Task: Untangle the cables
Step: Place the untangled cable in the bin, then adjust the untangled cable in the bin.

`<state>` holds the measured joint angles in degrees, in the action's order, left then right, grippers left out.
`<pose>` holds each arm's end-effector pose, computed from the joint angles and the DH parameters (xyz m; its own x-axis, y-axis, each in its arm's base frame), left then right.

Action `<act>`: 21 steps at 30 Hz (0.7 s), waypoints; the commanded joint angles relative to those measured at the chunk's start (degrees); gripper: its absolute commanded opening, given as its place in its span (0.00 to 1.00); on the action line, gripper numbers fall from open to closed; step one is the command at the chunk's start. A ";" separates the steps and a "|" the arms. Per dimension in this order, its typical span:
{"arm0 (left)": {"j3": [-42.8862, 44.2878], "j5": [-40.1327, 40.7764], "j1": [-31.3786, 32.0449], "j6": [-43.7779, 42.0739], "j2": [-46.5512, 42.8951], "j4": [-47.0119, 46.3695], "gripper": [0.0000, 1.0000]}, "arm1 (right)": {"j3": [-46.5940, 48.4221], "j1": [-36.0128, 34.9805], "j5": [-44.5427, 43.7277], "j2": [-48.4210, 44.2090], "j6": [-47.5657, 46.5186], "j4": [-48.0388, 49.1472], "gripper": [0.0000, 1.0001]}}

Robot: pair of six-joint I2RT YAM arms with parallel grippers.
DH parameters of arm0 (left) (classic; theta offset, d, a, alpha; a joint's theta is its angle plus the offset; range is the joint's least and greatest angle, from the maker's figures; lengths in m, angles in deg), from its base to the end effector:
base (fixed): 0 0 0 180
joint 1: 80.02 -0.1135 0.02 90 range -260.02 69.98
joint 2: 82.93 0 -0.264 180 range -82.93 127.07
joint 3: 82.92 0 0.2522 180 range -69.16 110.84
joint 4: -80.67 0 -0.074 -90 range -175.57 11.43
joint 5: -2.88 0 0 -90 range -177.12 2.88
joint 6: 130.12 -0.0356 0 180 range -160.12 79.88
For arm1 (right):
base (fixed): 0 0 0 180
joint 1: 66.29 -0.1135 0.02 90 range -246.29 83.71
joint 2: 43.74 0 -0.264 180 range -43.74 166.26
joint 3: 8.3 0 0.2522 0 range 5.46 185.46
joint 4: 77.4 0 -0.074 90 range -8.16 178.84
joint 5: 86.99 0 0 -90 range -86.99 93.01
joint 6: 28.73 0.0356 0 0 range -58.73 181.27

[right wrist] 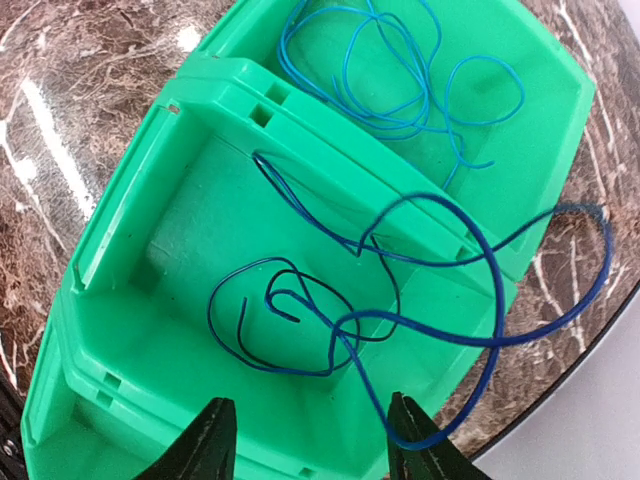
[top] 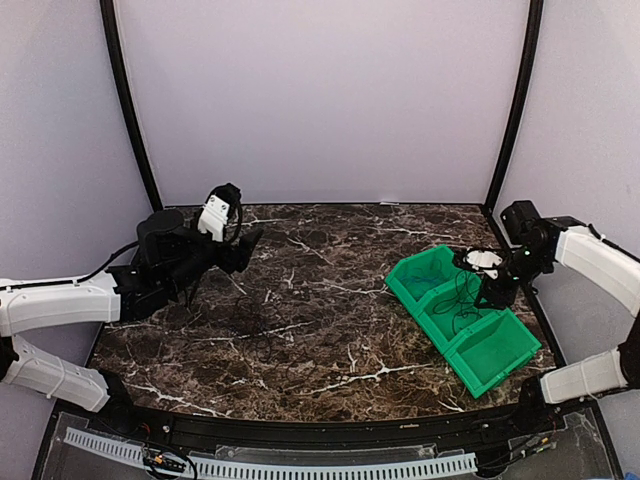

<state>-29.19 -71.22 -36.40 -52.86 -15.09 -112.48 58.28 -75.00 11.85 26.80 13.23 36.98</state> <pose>0.2045 -0.1814 0.2947 0.0908 0.2065 -0.9742 0.4564 0.8609 0.2250 0.2184 0.0390 0.2427 -0.4687 -0.8152 -0.3404 -0.8243 0.5421 -0.1632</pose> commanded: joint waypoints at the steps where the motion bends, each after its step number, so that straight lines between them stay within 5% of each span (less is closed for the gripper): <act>1: 1.69 -0.87 -0.29 0.68 -1.53 -0.19 0.78 | 5.11 0.19 -0.27 -1.92 -1.28 -5.02 0.56; 7: 1.79 -1.17 -0.32 0.82 -2.03 0.03 0.78 | 8.35 0.10 2.26 0.40 0.17 -4.36 0.64; 21: 1.87 -2.11 -0.29 0.95 -2.31 0.38 0.78 | 10.91 1.06 -8.57 7.31 10.58 5.74 0.72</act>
<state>-28.99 -72.53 -36.40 -52.70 -15.66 -112.05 68.44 -74.89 6.80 33.16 20.21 38.36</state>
